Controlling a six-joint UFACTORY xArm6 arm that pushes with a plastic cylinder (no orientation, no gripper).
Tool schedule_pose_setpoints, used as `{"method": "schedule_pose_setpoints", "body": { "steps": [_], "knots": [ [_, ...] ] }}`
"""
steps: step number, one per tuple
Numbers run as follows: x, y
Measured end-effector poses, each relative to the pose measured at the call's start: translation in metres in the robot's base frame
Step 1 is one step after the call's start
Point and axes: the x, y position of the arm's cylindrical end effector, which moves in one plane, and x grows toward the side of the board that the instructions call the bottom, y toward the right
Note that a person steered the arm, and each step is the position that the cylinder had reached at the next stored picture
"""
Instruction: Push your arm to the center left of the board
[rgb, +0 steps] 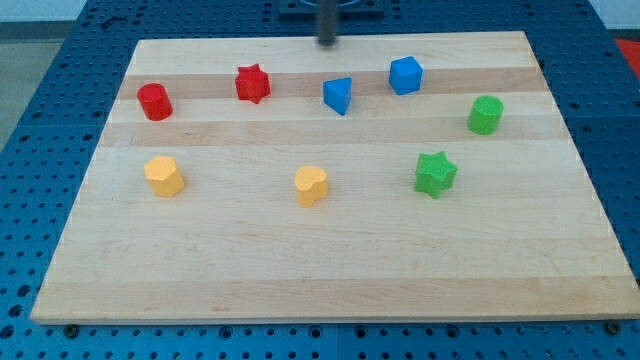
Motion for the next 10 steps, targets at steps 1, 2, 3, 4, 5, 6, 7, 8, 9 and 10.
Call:
{"method": "schedule_pose_setpoints", "body": {
  "steps": [1, 2, 3, 4, 5, 6, 7, 8, 9, 10],
  "knots": [
    [0.005, -0.098],
    [0.006, -0.180],
    [0.007, -0.219],
    [0.010, -0.222],
    [0.053, -0.231],
    [0.072, -0.250],
    [0.077, -0.252],
    [0.103, -0.252],
    [0.103, -0.252],
    [0.136, -0.252]
  ]
}}
